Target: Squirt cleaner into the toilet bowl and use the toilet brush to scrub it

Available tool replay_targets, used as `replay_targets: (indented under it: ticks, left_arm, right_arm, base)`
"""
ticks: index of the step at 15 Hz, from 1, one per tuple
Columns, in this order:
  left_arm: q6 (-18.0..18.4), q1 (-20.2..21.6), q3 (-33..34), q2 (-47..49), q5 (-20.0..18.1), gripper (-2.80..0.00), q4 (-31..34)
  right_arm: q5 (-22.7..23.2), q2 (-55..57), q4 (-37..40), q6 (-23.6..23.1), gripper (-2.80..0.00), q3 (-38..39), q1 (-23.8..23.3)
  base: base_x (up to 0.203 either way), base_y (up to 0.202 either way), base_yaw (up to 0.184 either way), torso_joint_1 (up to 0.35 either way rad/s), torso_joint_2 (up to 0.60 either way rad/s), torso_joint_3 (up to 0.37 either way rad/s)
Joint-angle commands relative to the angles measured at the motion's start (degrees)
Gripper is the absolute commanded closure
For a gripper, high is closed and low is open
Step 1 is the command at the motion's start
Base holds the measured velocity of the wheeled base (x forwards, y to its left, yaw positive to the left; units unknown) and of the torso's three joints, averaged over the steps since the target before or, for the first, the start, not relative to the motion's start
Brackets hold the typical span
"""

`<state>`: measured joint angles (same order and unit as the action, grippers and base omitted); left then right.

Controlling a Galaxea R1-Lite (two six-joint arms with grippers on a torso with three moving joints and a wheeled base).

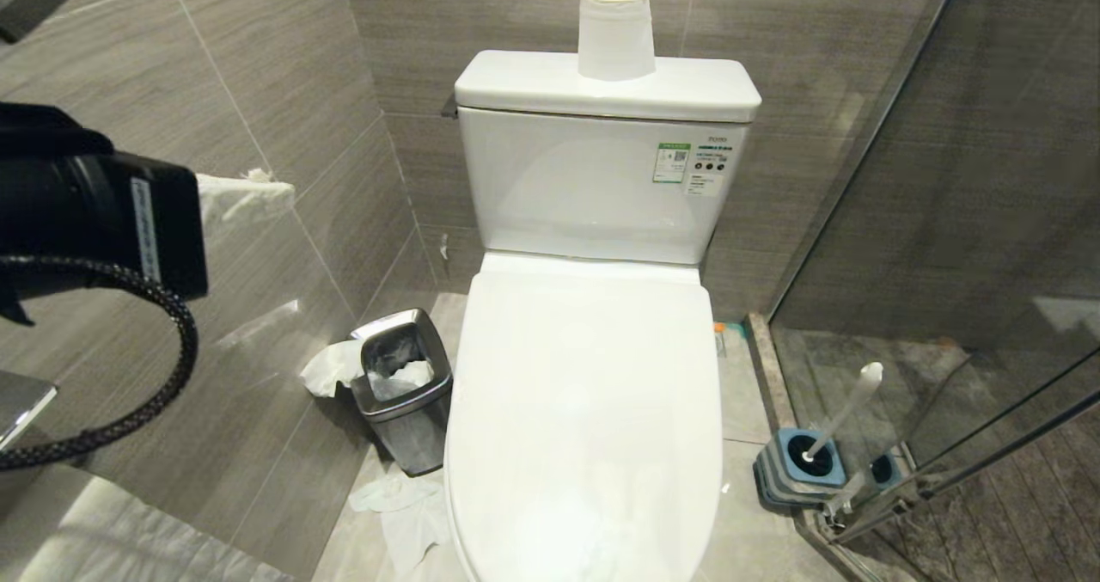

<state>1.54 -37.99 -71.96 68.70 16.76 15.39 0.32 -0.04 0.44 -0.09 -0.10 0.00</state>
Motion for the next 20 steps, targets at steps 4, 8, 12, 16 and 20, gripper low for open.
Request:
replay_targets:
  ticks: [4,8,12,16,20]
  left_arm:
    - [0.1,0.4,0.0,-2.8,2.8,0.0,-0.2]
    - [0.9,-0.6,3.6,-7.5,3.2,0.0,0.0]
    - [4.9,-0.4,7.5,-12.7,3.4,0.0,0.1]
    - [12.6,4.4,11.1,-17.1,3.3,0.0,0.1]
    - [14.7,6.5,16.1,-20.1,3.2,0.0,-0.4]
  right_arm:
    - [0.0,0.0,0.0,0.0,0.0,0.0,0.0]
    - [0.0,0.0,0.0,0.0,0.0,0.0,0.0]
    - [-0.1,0.0,0.0,0.0,0.0,0.0,0.0]
    - [0.0,0.0,0.0,0.0,0.0,0.0,0.0]
    - [0.0,0.0,0.0,0.0,0.0,0.0,0.0]
  base:
    - [0.0,0.0,0.0,0.0,0.0,0.0]
    - [0.0,0.0,0.0,0.0,0.0,0.0]
    - [0.0,0.0,0.0,0.0,0.0,0.0]
    - [0.0,0.0,0.0,0.0,0.0,0.0]
    - [0.0,0.0,0.0,0.0,0.0,0.0]
